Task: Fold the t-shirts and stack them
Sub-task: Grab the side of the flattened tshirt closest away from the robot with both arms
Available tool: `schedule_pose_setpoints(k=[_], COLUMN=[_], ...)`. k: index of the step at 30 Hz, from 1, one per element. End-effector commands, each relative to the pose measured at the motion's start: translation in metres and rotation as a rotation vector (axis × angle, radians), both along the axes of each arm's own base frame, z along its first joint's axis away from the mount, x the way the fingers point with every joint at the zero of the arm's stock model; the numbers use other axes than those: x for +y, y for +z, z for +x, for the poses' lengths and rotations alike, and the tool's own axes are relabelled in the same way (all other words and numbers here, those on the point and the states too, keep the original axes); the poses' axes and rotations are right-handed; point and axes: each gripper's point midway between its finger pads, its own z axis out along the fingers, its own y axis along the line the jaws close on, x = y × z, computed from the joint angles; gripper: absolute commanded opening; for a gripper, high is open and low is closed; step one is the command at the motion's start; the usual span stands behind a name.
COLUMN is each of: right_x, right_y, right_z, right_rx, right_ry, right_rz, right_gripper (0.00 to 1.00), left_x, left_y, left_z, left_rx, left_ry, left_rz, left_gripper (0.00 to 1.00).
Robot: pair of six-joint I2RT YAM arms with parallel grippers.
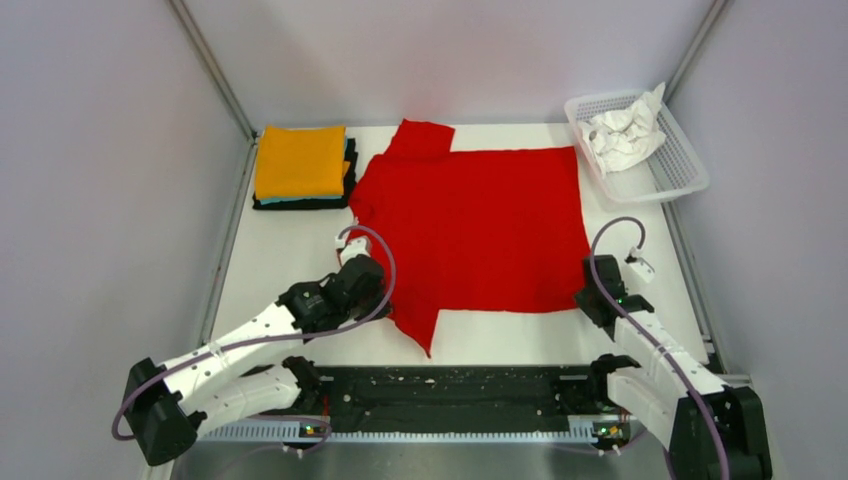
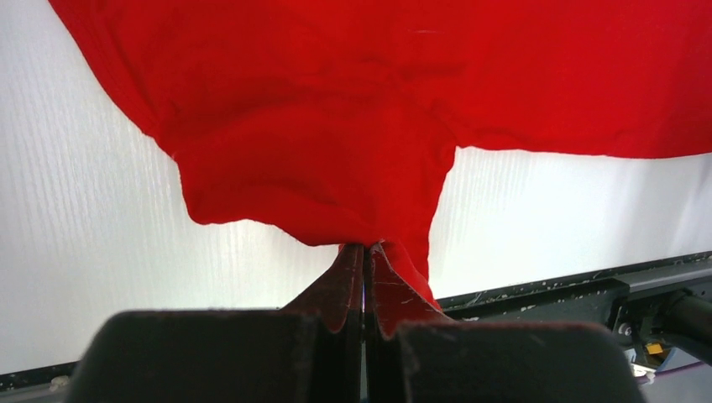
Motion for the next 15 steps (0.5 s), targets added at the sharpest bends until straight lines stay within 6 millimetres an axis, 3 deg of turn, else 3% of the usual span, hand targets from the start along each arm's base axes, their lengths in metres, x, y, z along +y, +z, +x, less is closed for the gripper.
schedule_pose_setpoints(k=[1,3,15], right_x=[-0.006,-0.003,0.015], right_y=[0.003,0.008,0.06], right_z=[0.007,0.011,0.043], right_rx=[0.001,-0.004,-0.024], right_ry=[0.027,0.06,0.259], right_rz=[-0.05,-0.054,-0.073], right_gripper=[0.16,0.01,0.0], left_x=[-0.009,-0.008,-0.009], left_y=[0.029,0.032,0.063], left_z=[0.023,0.026,0.064], left_rx=[-0.101,-0.105,-0.175], left_ry=[0.007,0.01,0.011], left_rz=[-0.053,-0.056,-0.126], left_gripper=[0.0,0.0,0.0])
